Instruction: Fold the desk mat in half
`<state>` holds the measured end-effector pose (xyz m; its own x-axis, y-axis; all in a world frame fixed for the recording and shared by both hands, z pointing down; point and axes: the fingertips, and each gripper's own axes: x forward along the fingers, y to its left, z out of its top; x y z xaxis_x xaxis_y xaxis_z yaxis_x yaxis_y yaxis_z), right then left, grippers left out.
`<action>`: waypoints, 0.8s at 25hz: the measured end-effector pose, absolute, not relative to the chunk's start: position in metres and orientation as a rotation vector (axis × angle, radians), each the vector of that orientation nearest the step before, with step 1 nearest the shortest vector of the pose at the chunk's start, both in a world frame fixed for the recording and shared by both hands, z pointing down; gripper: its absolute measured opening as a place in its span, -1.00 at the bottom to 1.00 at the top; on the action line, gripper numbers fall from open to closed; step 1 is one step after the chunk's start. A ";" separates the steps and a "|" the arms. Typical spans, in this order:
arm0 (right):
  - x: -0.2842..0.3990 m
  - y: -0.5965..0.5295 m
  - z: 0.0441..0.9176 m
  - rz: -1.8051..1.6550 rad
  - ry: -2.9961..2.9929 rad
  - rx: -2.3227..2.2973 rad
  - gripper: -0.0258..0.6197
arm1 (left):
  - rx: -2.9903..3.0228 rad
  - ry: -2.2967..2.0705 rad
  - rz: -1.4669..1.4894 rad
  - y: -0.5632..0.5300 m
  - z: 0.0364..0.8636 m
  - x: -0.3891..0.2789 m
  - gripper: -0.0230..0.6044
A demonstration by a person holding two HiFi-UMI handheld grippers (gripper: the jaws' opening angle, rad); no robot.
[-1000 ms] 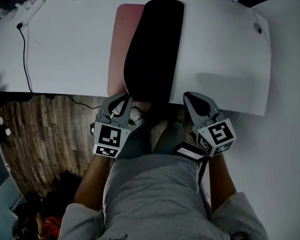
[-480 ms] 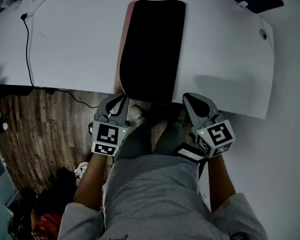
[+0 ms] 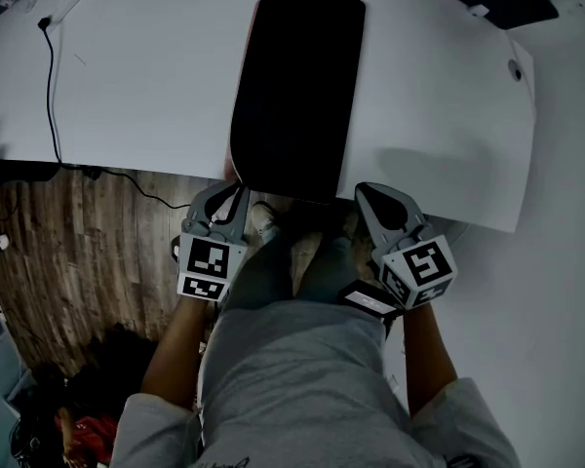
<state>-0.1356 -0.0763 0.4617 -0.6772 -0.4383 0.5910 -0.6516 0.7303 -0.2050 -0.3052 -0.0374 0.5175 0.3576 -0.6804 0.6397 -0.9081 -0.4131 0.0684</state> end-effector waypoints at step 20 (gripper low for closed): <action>-0.146 -0.071 0.469 0.556 -2.402 0.804 -0.90 | 2.050 -1.363 0.568 -0.033 0.544 -0.313 -0.81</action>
